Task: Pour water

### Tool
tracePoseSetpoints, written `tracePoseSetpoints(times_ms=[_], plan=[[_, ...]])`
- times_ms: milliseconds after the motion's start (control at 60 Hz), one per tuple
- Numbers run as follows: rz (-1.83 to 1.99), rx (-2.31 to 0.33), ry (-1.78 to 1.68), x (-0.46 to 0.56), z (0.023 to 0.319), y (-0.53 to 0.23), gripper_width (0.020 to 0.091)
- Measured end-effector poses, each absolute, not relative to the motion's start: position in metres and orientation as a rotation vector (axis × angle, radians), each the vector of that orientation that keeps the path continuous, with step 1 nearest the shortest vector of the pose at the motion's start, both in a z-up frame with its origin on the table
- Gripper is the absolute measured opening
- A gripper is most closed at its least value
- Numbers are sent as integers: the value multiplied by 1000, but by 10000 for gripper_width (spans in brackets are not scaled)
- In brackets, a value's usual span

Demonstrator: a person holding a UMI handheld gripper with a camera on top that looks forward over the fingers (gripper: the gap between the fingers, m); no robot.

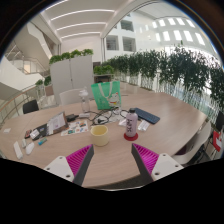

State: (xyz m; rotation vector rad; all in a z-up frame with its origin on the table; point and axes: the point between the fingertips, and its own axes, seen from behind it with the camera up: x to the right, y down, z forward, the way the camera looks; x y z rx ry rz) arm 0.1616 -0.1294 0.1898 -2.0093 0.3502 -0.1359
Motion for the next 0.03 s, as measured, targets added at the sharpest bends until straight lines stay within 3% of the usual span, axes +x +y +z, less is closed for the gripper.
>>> tracePoseSetpoints(times_ms=[33], plan=[[-145, -2003, 356, 149, 199, -140, 835]])
